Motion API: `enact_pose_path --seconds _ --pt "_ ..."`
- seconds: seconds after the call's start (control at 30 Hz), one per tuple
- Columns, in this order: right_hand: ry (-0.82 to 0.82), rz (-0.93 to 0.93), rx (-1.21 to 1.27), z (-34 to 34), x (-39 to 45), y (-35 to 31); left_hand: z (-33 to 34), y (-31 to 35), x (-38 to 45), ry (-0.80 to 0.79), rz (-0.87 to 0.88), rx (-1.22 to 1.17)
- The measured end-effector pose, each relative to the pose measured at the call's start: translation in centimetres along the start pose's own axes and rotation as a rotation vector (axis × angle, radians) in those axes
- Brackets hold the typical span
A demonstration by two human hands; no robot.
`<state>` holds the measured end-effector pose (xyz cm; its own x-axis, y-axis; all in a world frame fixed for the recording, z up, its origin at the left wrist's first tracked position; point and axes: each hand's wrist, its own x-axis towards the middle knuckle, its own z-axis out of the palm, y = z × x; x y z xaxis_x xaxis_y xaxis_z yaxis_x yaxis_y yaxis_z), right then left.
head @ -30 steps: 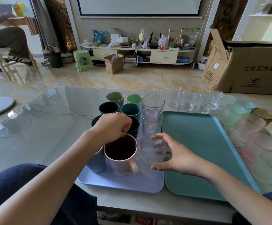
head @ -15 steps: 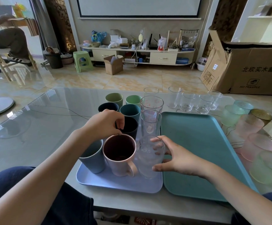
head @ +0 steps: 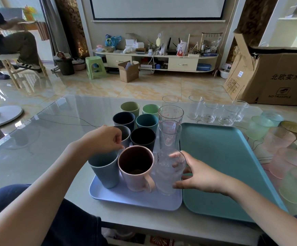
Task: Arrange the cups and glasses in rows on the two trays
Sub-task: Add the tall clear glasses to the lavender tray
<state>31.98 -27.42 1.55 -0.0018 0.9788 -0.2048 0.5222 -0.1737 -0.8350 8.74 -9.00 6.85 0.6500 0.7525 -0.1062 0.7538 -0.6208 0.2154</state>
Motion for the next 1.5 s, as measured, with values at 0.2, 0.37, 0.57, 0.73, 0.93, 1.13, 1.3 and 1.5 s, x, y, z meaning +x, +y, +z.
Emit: enact_pose_path --seconds 0.2,0.37,0.57,0.73,0.93,1.13,1.3,1.5 --pt "-0.002 -0.004 0.024 0.0 -0.1 -0.1 -0.9 0.1 -0.2 -0.035 -0.026 -0.051" --pt "0.001 -0.004 0.015 0.0 0.0 0.0 -0.9 0.6 -0.5 -0.133 -0.042 -0.148" --pt "0.002 0.003 0.022 0.1 0.0 0.1 -1.2 1.1 -0.9 -0.29 -0.151 -0.267" --pt "-0.003 0.004 0.016 0.1 -0.1 0.0 -1.2 0.8 -1.1 -0.353 -0.224 -0.324" --pt "0.004 0.003 0.026 0.1 -0.1 -0.1 -1.4 0.8 -1.2 -0.359 -0.229 -0.356" --pt "0.004 0.001 0.026 0.1 0.0 0.1 -1.3 1.3 -1.0 -0.219 -0.123 -0.195" --pt "0.002 0.0 0.027 0.0 -0.1 0.0 -0.6 2.0 -0.7 -0.17 -0.051 -0.086" --pt "0.008 -0.009 0.024 0.0 0.0 0.1 -0.5 1.7 -0.3 -0.159 -0.049 -0.057"
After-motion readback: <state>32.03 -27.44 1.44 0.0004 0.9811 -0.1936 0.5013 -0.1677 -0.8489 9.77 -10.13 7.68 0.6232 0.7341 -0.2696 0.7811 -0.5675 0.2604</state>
